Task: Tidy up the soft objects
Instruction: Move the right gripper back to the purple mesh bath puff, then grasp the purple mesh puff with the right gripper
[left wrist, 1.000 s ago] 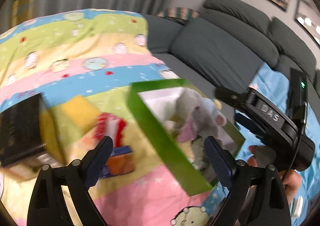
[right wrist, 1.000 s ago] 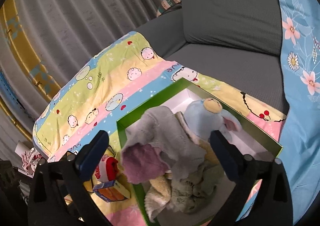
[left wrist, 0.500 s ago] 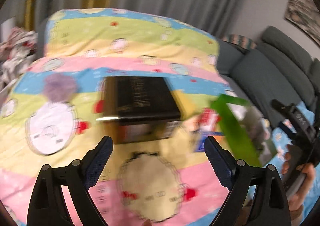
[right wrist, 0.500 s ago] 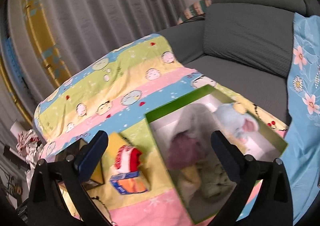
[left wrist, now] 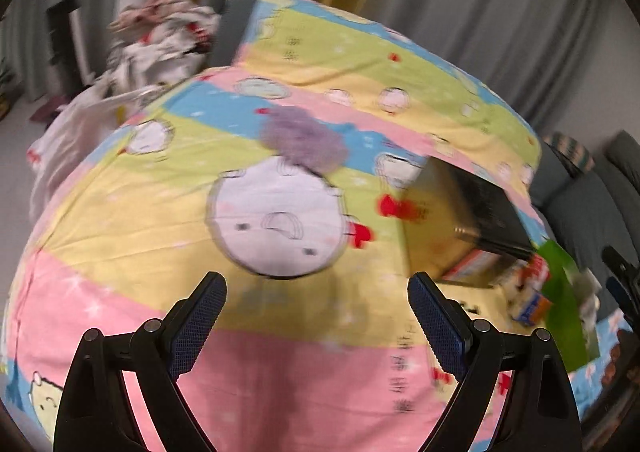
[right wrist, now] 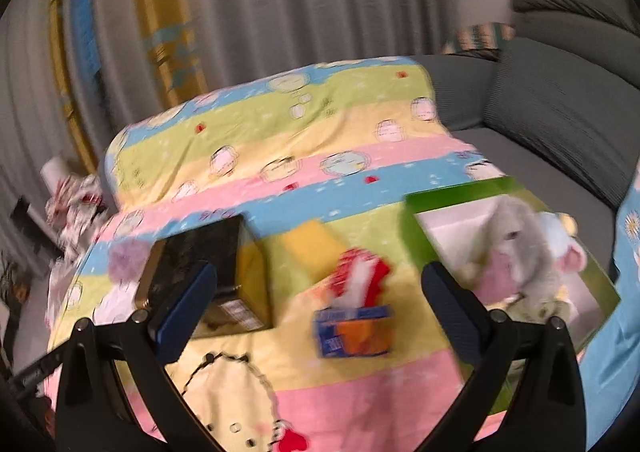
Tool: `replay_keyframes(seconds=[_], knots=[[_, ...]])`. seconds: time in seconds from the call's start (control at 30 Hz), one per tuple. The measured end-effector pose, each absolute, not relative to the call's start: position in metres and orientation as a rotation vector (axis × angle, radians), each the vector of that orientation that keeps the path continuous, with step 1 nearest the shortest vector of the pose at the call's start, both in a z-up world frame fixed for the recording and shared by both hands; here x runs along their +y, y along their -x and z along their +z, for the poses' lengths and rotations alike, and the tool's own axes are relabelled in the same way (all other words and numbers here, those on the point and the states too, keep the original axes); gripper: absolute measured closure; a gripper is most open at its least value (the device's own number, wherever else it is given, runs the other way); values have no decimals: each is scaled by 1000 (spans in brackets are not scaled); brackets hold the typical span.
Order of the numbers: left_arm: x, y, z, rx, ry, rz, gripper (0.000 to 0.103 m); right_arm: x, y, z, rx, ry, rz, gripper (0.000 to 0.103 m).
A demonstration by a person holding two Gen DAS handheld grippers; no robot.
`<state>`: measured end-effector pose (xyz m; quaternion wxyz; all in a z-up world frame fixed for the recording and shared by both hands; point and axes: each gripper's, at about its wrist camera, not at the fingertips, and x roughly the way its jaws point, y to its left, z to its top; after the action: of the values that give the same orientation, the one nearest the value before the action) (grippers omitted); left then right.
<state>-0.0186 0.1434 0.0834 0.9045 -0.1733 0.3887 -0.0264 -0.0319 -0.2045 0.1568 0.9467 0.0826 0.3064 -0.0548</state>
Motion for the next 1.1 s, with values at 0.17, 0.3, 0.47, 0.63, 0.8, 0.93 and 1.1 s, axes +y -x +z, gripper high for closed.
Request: replay_keyframes(seconds=[0.17,0.3,0.47,0.63,0.8,0.93,1.1], knots=[[184,21,73,788,382,89,11,-136,11,154,707,-159,117,1],[205,18,66,807,438,136,11,-58,-24,155,811,-165,341,1],[223,19,60,804,421,225,11,39,-76,138,907,-57,416,1],[234,10,46,874,416,285,11,85,-137,100,1000,2,352,3],[245,12,48,872,449,292,11,109,-183,65,1063,39,266,5],[252,14,48,876,468,304,11,115,-206,42,1085,74,188,12],[261,15,47,882,500,324,11,106,-227,14,1124,25,128,31]])
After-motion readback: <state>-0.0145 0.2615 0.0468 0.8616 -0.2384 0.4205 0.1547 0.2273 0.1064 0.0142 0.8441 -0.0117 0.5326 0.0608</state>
